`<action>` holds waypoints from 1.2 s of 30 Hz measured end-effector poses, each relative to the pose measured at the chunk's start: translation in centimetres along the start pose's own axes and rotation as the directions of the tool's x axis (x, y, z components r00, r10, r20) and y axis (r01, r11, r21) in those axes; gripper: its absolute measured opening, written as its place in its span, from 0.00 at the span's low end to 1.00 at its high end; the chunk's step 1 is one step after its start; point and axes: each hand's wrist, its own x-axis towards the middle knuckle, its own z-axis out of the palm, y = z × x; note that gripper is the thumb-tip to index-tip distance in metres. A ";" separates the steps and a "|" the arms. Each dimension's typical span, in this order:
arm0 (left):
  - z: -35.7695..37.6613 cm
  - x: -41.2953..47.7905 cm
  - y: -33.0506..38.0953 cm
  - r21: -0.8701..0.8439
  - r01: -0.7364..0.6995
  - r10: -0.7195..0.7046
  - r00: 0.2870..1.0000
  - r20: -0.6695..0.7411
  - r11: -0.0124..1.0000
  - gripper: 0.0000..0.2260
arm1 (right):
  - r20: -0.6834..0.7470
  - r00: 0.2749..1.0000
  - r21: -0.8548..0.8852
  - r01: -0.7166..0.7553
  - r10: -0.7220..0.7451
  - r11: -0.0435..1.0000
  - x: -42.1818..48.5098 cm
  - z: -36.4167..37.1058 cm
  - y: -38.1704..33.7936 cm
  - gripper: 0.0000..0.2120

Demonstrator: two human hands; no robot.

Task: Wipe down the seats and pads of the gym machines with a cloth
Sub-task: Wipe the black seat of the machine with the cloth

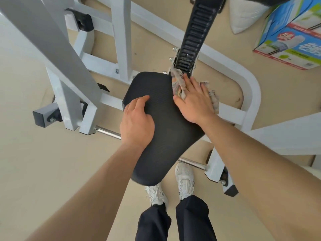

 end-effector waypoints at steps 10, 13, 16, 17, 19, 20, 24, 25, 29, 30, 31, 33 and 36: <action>-1.2 -0.3 -2.8 -0.082 0.105 -0.110 0.993 -0.052 0.991 0.26 | 0.087 0.945 0.022 0.313 -0.314 0.949 -5.5 1.3 -3.2 0.35; -1.3 0.0 -3.5 -0.157 0.124 -0.140 0.986 -0.092 0.980 0.27 | 0.027 0.991 0.033 0.129 -0.130 0.991 1.1 -0.2 -3.4 0.32; -1.3 0.7 -4.4 -0.265 0.156 -0.193 0.974 -0.120 0.952 0.26 | 0.008 0.990 0.002 0.142 -0.142 0.990 6.0 -0.6 -6.4 0.27; -1.3 0.8 -4.8 -0.303 0.159 -0.203 0.972 -0.119 0.940 0.26 | 0.007 0.987 -0.020 0.161 -0.161 0.987 7.0 -0.5 -7.8 0.25; -1.4 0.9 -5.5 -0.368 0.173 -0.228 0.968 -0.109 0.913 0.24 | 0.000 0.986 -0.047 0.169 -0.169 0.984 8.4 -0.2 -10.2 0.20; -1.4 0.9 -5.8 -0.385 0.193 -0.247 0.964 -0.098 0.903 0.23 | 0.006 0.988 -0.040 0.156 -0.156 0.987 8.9 -0.2 -11.1 0.18; -1.9 0.5 -6.9 -0.393 0.257 -0.308 0.949 -0.071 0.883 0.22 | 0.121 0.974 -0.079 0.202 -0.192 0.976 10.7 -0.7 -13.2 0.19; -2.1 0.5 -7.1 -0.392 0.265 -0.315 0.946 -0.070 0.881 0.22 | 0.146 0.961 -0.115 0.252 -0.235 0.961 10.5 -1.2 -13.6 0.19; -2.8 0.8 -7.8 -0.382 0.234 -0.302 0.945 -0.128 0.894 0.21 | 0.166 0.838 -0.276 0.545 -0.519 0.792 8.5 -0.9 -14.9 0.19; -2.9 1.0 -7.9 -0.385 0.235 -0.309 0.940 -0.144 0.893 0.20 | 0.170 0.780 -0.277 0.625 -0.603 0.730 7.9 -0.2 -14.9 0.18; -3.0 1.2 -8.1 -0.389 0.243 -0.325 0.932 -0.160 0.889 0.19 | 0.194 0.715 -0.244 0.698 -0.672 0.673 7.0 0.2 -15.0 0.19; -2.9 1.4 -8.5 -0.389 0.275 -0.364 0.915 -0.176 0.879 0.18 | 0.265 0.647 -0.174 0.762 -0.715 0.624 6.4 0.6 -14.6 0.20; -3.0 1.1 -8.6 -0.406 0.311 -0.397 0.906 -0.146 0.859 0.19 | 0.219 0.813 -0.224 0.580 -0.539 0.783 9.1 -0.4 -14.0 0.27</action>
